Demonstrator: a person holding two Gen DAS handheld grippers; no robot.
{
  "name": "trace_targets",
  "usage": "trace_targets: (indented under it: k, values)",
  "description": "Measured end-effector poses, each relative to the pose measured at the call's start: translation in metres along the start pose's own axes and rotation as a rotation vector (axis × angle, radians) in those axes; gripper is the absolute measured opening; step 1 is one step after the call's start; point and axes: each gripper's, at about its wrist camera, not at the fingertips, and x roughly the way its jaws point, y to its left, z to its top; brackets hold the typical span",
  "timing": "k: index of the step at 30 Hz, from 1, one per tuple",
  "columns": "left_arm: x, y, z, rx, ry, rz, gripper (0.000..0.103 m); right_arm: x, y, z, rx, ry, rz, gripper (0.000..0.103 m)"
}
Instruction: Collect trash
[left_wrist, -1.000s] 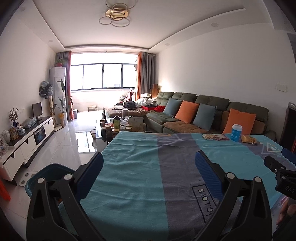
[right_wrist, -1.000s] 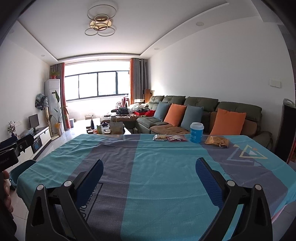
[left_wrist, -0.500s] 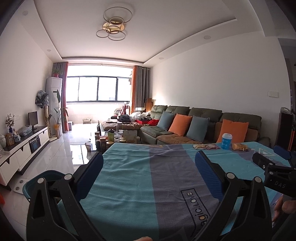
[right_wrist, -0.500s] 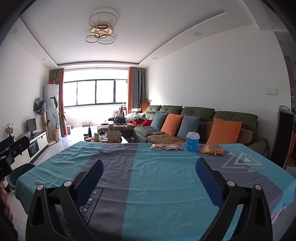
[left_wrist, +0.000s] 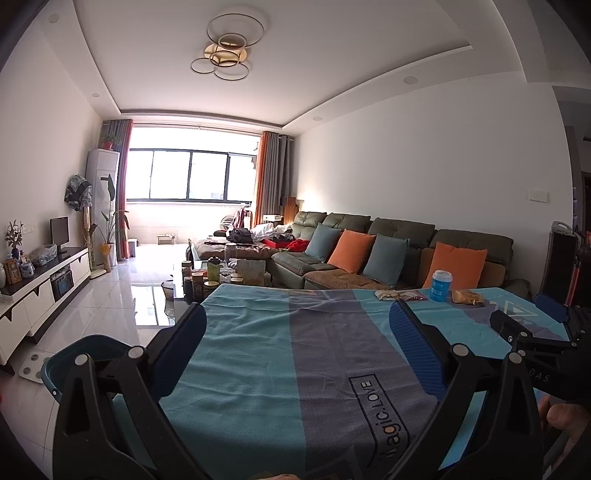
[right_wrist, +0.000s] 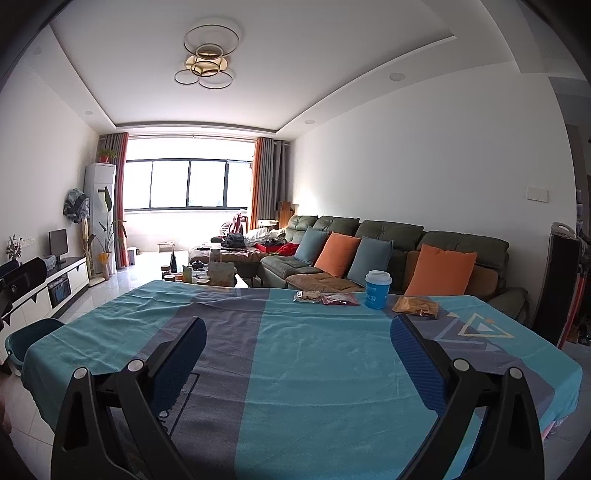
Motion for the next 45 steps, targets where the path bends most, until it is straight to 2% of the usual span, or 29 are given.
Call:
trace_targets:
  k: [30, 45]
  values:
    - [0.0006, 0.0005, -0.0065, 0.023, 0.03, 0.017, 0.098, -0.0006, 0.0063, -0.0027, -0.026, 0.006, 0.001, 0.096]
    - [0.0014, 0.0028, -0.0102, -0.001, 0.024, 0.009, 0.098, 0.004, 0.007, -0.0043, -0.032, 0.013, -0.001, 0.096]
